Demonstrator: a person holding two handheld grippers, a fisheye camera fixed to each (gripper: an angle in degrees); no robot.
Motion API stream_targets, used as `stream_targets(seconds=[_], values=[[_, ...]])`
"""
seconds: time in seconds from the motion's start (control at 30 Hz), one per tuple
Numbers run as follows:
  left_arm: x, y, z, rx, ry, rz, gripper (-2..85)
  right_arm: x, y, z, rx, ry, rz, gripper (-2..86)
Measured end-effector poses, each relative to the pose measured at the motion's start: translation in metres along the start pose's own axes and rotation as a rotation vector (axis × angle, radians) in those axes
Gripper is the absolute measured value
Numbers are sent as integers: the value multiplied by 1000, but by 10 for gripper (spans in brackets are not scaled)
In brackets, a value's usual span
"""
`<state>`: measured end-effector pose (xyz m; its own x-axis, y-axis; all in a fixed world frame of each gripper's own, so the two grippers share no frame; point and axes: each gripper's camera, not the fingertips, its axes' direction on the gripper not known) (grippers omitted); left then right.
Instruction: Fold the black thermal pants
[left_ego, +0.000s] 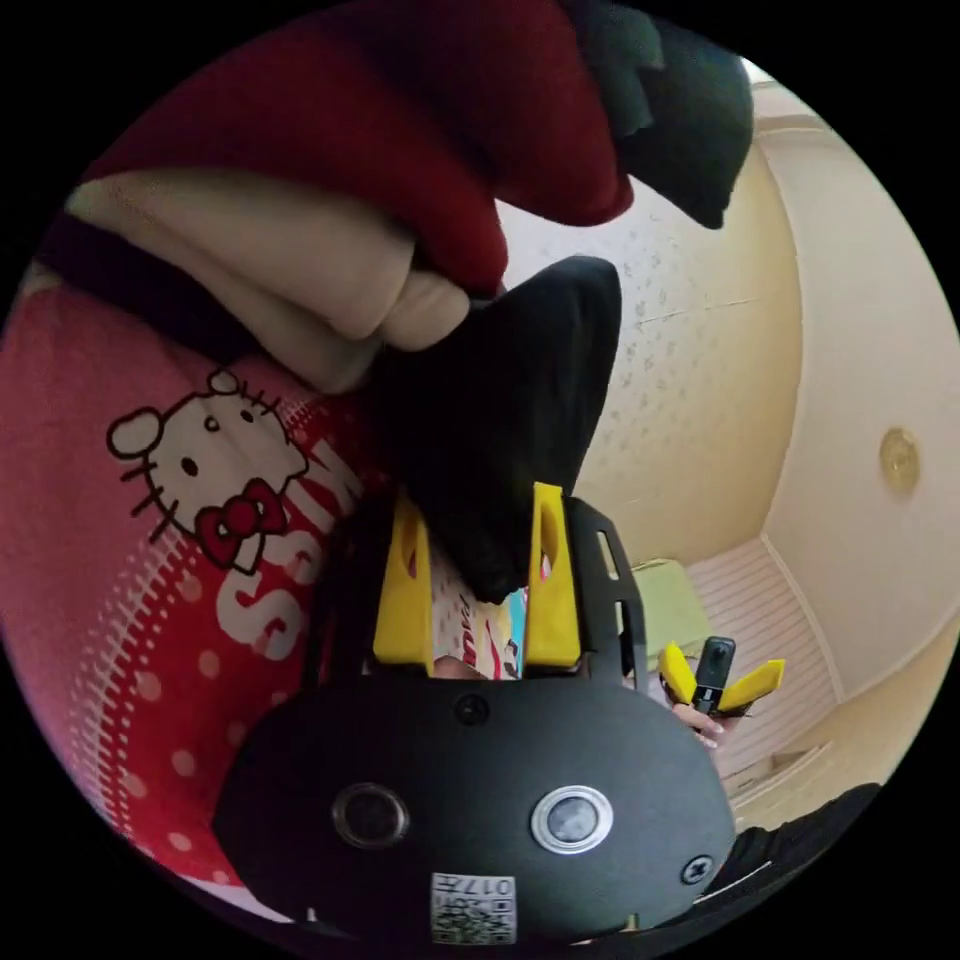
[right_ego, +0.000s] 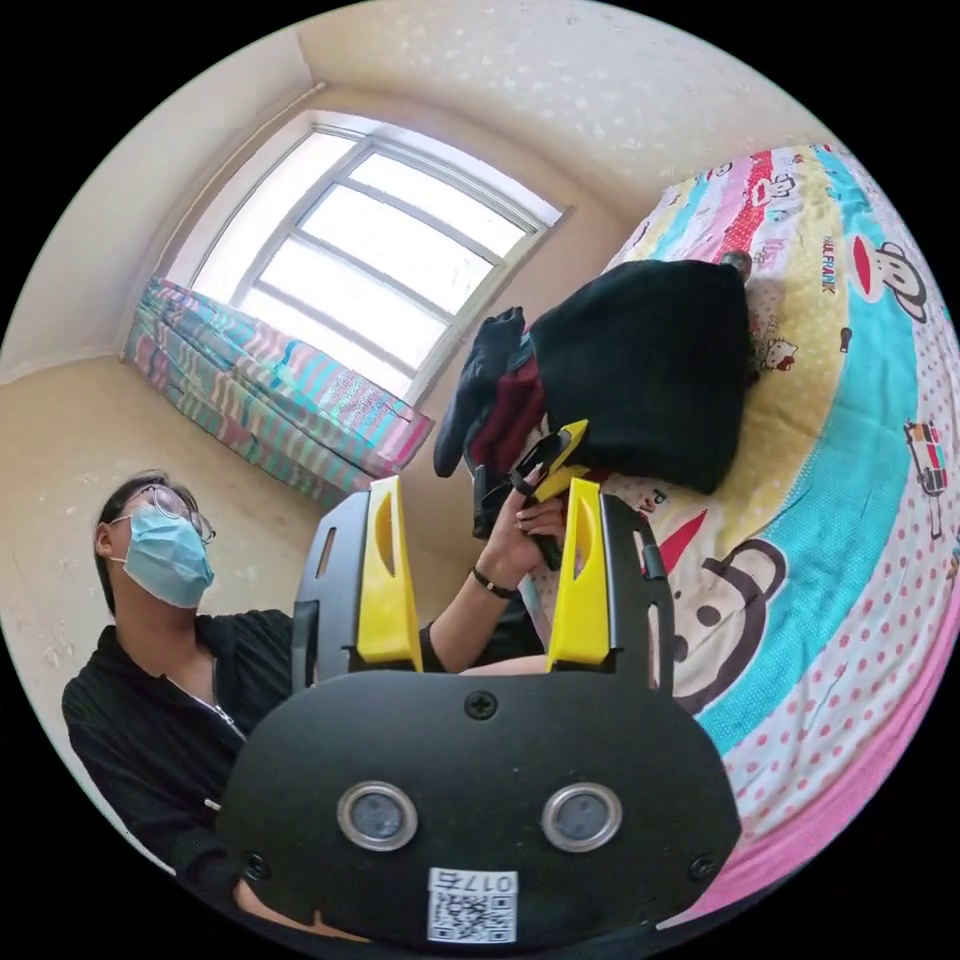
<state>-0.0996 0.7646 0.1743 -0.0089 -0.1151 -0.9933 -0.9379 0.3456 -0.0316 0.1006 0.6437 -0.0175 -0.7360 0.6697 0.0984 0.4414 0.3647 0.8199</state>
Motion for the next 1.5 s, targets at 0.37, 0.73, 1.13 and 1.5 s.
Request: stream_targets(seconds=[0.37, 0.73, 1.13, 1.5], values=[[105, 23, 1, -173, 212, 757, 94, 169, -9, 37, 511, -624, 542, 206], [111, 33, -8, -166, 569, 849, 23, 154, -30, -44, 781, -956, 418, 60], [88, 22, 38, -154, 333, 632, 93, 105, 132, -190, 1462, -417, 348, 146], [84, 19, 79, -191, 222, 597, 98, -45, -62, -29, 264, 432, -179, 96]])
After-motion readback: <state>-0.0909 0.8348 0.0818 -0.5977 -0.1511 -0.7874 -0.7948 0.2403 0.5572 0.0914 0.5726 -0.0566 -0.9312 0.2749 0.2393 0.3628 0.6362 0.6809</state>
